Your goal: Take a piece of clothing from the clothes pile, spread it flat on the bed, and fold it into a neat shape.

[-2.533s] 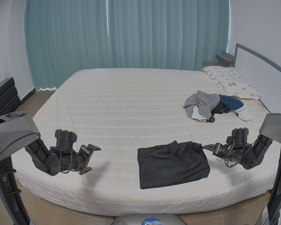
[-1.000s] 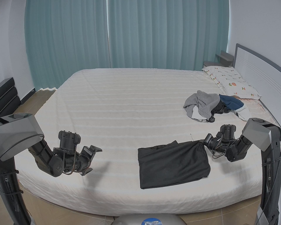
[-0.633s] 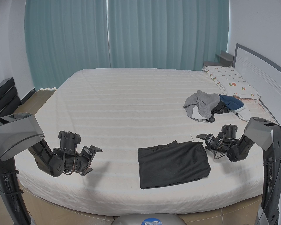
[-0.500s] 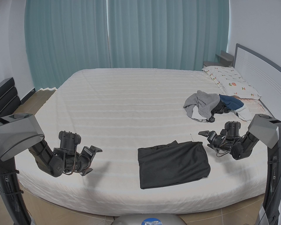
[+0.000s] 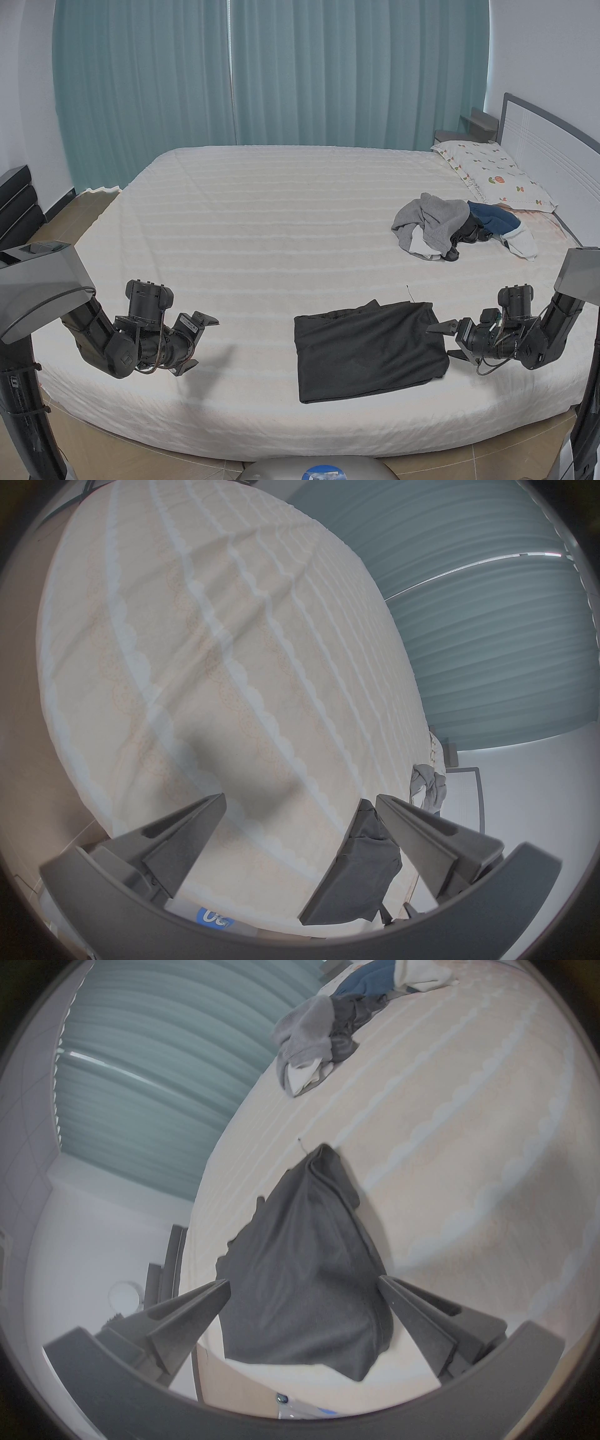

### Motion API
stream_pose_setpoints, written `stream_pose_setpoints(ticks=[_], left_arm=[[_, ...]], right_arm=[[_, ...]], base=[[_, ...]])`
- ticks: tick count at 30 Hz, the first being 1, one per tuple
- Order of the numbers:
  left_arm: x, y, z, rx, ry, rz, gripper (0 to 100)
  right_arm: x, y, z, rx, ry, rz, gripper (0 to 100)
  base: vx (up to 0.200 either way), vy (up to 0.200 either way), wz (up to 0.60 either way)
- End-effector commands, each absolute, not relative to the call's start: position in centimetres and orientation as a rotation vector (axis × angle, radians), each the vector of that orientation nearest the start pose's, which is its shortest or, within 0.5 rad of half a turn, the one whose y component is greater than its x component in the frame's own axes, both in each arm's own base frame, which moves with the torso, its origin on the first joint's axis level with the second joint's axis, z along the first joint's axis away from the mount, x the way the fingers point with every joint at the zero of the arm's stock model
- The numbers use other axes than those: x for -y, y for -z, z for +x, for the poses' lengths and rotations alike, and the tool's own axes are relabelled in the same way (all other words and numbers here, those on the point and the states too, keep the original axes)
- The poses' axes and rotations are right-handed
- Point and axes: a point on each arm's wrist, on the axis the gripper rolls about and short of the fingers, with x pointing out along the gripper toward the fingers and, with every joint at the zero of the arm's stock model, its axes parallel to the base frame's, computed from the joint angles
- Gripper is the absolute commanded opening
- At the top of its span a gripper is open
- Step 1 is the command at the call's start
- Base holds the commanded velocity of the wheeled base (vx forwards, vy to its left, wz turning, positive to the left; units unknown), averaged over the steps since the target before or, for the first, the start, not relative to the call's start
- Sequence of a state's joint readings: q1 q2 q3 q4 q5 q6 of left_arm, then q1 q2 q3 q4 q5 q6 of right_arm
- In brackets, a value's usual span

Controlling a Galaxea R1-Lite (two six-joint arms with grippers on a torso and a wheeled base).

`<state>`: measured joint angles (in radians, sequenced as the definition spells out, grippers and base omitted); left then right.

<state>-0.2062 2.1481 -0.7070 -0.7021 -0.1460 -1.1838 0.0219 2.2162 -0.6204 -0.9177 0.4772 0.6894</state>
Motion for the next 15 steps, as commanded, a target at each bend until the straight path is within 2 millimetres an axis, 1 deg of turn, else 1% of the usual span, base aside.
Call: stream_pose_setpoints(ticks=[1,4,6,10,11,13,15], left_arm=[[7.2,-1.8,32.9,-0.85,-0.144,-1.092,100],[7.3,-1.8,32.8,-0.853,-0.141,-1.087,100],[7.4,-1.7,32.7,-0.858,-0.136,-1.072,100],[7.4,-1.7,32.7,-0.859,-0.135,-1.067,100],[7.4,-1.7,32.7,-0.858,-0.136,-1.066,100],[7.4,-1.7,32.7,-0.858,-0.136,-1.066,100],[7.4,-1.7,32.7,-0.858,-0.136,-1.066,100]], right_arm=[[-1.6,0.4,31.1,-0.847,-0.255,0.78,100],[-1.6,1.1,31.0,-0.866,-0.254,0.765,100],[-1.4,1.9,31.0,-0.88,-0.253,0.744,100],[-1.2,2.2,30.9,-0.887,-0.249,0.731,100],[-1.2,2.1,30.8,-0.887,-0.249,0.731,0],[-1.0,1.8,30.7,-0.877,-0.238,0.731,0],[-1.0,1.8,30.2,-0.887,-0.234,0.73,0]], base=[[0.0,0.0,0.0],[0.0,0.0,0.0],[0.0,0.0,0.0],[0.0,0.0,0.0],[0.0,0.0,0.0],[0.0,0.0,0.0],[0.0,0.0,0.0]])
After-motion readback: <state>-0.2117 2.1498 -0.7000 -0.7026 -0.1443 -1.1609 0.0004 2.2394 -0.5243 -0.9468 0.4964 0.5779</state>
